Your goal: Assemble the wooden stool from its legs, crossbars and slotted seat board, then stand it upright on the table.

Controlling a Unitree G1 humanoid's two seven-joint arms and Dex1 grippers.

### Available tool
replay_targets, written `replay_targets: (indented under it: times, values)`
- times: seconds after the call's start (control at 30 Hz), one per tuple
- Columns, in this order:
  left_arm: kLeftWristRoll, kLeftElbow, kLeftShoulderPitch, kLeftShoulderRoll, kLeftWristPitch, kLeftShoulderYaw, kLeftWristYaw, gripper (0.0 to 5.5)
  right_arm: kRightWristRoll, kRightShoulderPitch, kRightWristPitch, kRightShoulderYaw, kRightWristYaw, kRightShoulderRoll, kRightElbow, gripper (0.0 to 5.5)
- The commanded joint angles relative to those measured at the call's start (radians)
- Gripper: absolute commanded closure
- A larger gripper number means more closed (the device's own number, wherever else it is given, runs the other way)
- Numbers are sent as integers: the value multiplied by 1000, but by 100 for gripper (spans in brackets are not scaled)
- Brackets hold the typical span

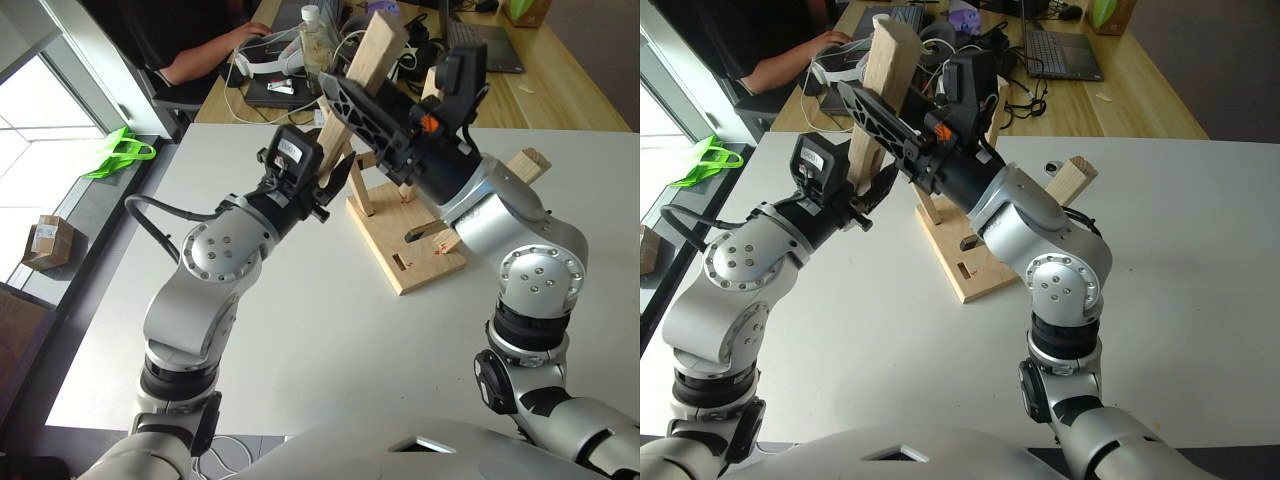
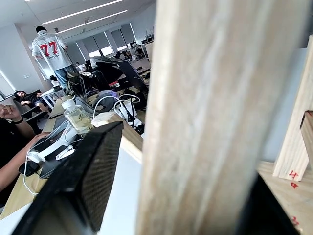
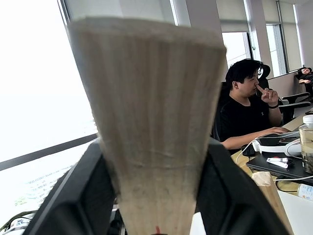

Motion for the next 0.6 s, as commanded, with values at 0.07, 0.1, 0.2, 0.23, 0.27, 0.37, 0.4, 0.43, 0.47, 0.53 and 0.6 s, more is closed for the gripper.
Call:
replay_targets:
  times: [0.07, 0.1, 0.2, 0.23, 0.27, 0.37, 0.4, 0.43, 0.47, 0.53, 0.6]
  values:
    - [-41, -77, 90, 167, 64, -15, -155, 311, -28, -12, -34, -9, -15, 0, 4, 346]
    - [-106, -112, 134, 198, 80, 58, -218, 311, -52, -13, -42, -2, -12, -12, 4, 347]
    - [-367, -159, 141, 208, 131, 401, -335, 311, -144, -4, -68, 43, 5, -56, -4, 348]
    - [-485, -136, 85, 195, 149, 521, -320, 311, -169, 2, -76, 55, 7, -63, -11, 348]
    - [-622, -104, 17, 185, 155, 619, -275, 311, -190, 9, -85, 69, 10, -68, -16, 348]
    - [-930, -37, -117, 175, 131, 706, -81, 311, -258, 26, -122, 111, 24, -84, -19, 348]
    - [-979, -28, -146, 170, 126, 695, -20, 311, -279, 31, -131, 126, 28, -90, -20, 348]
    - [-1030, -22, -166, 172, 115, 683, 41, 311, -298, 34, -142, 141, 36, -98, -18, 348]
    - [-1097, -12, -183, 176, 98, 669, 113, 311, -315, 38, -151, 154, 42, -101, -17, 348]
    - [-1223, 9, -219, 181, 70, 618, 256, 311, -361, 44, -175, 189, 56, -107, -16, 348]
    - [-1289, 22, -231, 193, 57, 555, 366, 311, -408, 44, -206, 223, 74, -115, -8, 348]
